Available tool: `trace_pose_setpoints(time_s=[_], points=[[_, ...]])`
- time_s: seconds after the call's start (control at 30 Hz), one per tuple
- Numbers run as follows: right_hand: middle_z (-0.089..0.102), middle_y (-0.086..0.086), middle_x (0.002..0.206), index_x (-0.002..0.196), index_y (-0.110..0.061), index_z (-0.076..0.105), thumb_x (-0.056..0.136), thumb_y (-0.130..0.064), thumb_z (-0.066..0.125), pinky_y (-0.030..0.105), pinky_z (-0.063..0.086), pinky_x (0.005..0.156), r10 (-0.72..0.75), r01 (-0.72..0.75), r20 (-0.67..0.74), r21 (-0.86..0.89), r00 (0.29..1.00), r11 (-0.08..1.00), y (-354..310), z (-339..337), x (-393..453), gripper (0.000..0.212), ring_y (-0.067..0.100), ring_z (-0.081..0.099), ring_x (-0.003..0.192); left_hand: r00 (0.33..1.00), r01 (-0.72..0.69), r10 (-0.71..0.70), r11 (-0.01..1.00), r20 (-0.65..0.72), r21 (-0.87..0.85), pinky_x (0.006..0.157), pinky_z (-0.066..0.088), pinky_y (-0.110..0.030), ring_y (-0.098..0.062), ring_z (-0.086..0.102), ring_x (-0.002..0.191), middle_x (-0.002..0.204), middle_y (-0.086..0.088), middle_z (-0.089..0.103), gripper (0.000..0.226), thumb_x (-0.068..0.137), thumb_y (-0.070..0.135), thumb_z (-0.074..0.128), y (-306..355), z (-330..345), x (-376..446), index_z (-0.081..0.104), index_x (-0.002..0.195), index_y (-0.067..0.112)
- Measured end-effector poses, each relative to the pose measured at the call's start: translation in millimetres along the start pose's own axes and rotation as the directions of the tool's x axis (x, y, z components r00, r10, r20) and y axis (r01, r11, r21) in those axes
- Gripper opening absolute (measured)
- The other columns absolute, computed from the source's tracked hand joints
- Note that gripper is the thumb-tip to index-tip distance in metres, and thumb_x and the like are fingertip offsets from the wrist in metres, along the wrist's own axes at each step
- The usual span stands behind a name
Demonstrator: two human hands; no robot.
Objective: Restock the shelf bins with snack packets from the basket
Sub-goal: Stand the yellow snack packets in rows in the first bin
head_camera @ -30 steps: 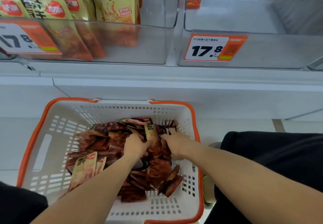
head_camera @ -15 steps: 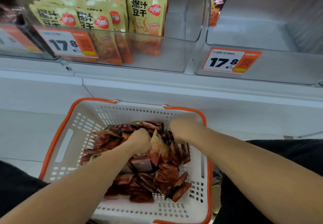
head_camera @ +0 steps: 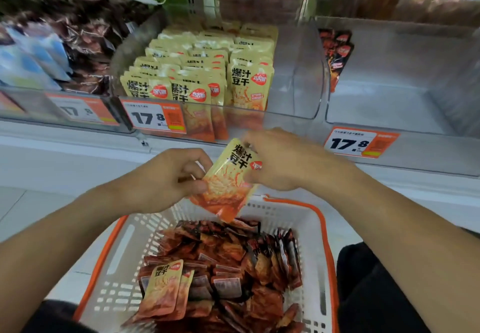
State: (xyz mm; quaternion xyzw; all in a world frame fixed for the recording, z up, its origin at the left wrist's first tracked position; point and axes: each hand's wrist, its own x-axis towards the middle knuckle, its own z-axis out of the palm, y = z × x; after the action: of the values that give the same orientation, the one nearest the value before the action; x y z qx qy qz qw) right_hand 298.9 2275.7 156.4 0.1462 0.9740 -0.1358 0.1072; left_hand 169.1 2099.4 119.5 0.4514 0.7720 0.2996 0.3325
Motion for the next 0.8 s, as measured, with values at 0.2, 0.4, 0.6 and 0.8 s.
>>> trace_pose_setpoints(time_s=[0.2,0.4,0.6,0.8], points=[[0.068,-0.005,0.106,0.099,-0.032,0.056,0.076,-0.019,0.085,0.032,0.053,0.081,0.044,0.182,-0.378,0.539,0.925,0.822,5,-58,-3,0.039,0.009,0.066,0.093,0.866,-0.195,0.21,0.978,-0.454,0.081,0.078,0.046,-0.008,-0.002,0.064,0.085,0.078,0.007,0.064,0.028,0.092,0.01,0.067,38,-18,7,0.053,0.094,0.034],[0.065,-0.015,0.104,0.111,-0.027,0.058,0.084,-0.013,0.074,0.032,0.053,0.083,0.03,0.417,-0.785,0.361,0.619,0.834,21,-73,15,0.035,0.005,0.063,0.096,0.607,-0.18,0.407,0.907,-0.683,0.38,0.107,0.028,-0.009,-0.012,0.05,0.127,0.129,0.008,0.056,0.035,0.096,0.018,0.062,35,-29,39,0.056,0.131,0.016],[0.061,-0.004,0.112,0.116,-0.016,0.062,0.08,-0.005,0.075,0.009,0.032,0.089,-0.005,0.22,-0.789,0.166,0.614,0.961,46,-61,50,0.04,0.008,0.053,0.105,0.694,-0.094,0.496,0.781,-0.521,0.618,0.124,0.011,-0.046,-0.02,0.009,0.154,0.163,-0.006,0.025,0.063,0.097,0.031,0.049,4,-24,58,0.031,0.155,0.011],[0.045,-0.009,0.108,0.11,-0.021,0.061,0.077,-0.013,0.083,0.022,0.039,0.084,0.106,0.015,-0.596,0.196,0.796,0.981,42,-45,83,0.04,0.012,0.052,0.095,0.719,-0.056,0.487,0.752,-0.495,0.657,0.123,0.01,-0.05,-0.023,0.01,0.154,0.163,-0.008,0.026,0.067,0.093,0.032,0.051,3,-18,67,0.033,0.154,0.012]])
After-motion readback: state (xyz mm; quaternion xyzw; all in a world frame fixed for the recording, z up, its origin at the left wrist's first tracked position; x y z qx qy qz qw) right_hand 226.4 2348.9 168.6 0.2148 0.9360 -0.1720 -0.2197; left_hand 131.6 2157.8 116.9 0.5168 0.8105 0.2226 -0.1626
